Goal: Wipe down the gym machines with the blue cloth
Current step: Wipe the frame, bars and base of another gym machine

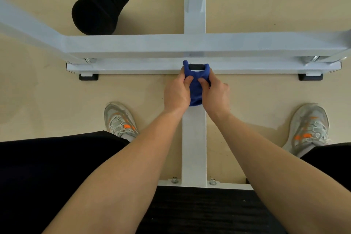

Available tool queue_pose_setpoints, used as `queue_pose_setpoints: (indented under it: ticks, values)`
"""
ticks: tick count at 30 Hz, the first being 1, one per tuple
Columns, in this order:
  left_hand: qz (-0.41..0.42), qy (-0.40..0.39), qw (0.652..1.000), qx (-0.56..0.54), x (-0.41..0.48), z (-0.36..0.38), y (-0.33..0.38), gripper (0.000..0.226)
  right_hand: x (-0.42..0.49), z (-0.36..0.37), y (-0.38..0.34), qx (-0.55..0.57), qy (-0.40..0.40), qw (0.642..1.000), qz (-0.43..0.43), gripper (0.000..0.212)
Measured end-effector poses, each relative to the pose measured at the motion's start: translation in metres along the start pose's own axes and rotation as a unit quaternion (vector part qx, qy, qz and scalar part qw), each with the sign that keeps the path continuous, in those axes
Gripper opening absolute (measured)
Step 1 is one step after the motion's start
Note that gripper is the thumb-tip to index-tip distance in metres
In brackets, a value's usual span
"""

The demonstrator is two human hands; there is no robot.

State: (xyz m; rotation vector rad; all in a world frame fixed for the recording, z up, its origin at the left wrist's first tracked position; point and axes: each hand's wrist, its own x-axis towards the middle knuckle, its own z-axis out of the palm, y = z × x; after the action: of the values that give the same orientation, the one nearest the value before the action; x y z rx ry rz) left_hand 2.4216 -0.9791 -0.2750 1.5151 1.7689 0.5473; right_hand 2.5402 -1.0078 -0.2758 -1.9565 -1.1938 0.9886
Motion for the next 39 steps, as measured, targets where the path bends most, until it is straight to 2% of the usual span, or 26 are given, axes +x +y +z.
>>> queue_pose_setpoints:
  ticks: [3,6,10,13,19,26,28,30,32,33,36,39]
  values:
    - [-0.009,0.011,1.0,0.011,-0.002,0.008,-0.005,0.023,0.0,0.007,0.01,-0.037,0.014,0.999,-0.016,0.021]
    - [-0.036,0.012,0.999,0.027,-0.012,0.018,-0.012,0.019,-0.007,0.014,0.025,-0.098,0.007,0.995,0.004,0.02]
    - [-0.044,-0.016,0.997,0.062,-0.027,0.024,-0.026,0.014,-0.021,0.018,0.041,-0.254,-0.015,0.967,0.014,0.025]
    - [-0.052,-0.017,0.995,0.085,-0.031,0.026,-0.027,0.012,-0.028,0.019,0.04,-0.293,-0.022,0.954,0.056,0.024]
    - [-0.107,-0.067,0.985,0.118,-0.072,0.022,-0.034,0.018,-0.07,0.009,0.049,-0.2,-0.062,0.971,0.114,0.025]
    - [-0.125,-0.141,0.959,0.212,-0.135,0.008,-0.052,0.032,-0.129,-0.003,0.064,-0.302,-0.151,0.932,0.135,0.037]
    - [-0.121,-0.113,0.961,0.22,-0.141,0.002,-0.053,0.03,-0.137,-0.008,0.064,-0.304,-0.133,0.936,0.119,0.036]
    - [-0.122,-0.05,0.976,0.176,-0.145,-0.001,-0.051,0.02,-0.143,-0.012,0.062,-0.249,-0.064,0.961,0.104,0.04]
    - [-0.128,0.0,0.985,0.116,-0.145,0.0,-0.046,0.026,-0.144,-0.012,0.061,-0.174,0.006,0.979,0.109,0.054]
    - [-0.135,-0.003,0.986,0.097,-0.143,0.002,-0.044,0.031,-0.143,-0.012,0.062,-0.148,0.004,0.981,0.123,0.054]
    - [-0.14,-0.061,0.984,0.091,-0.143,0.017,-0.039,0.033,-0.14,-0.003,0.067,-0.116,-0.118,0.976,0.143,0.029]
    - [-0.142,-0.073,0.982,0.099,-0.144,0.03,-0.042,0.04,-0.132,0.008,0.067,-0.098,-0.142,0.974,0.143,0.028]
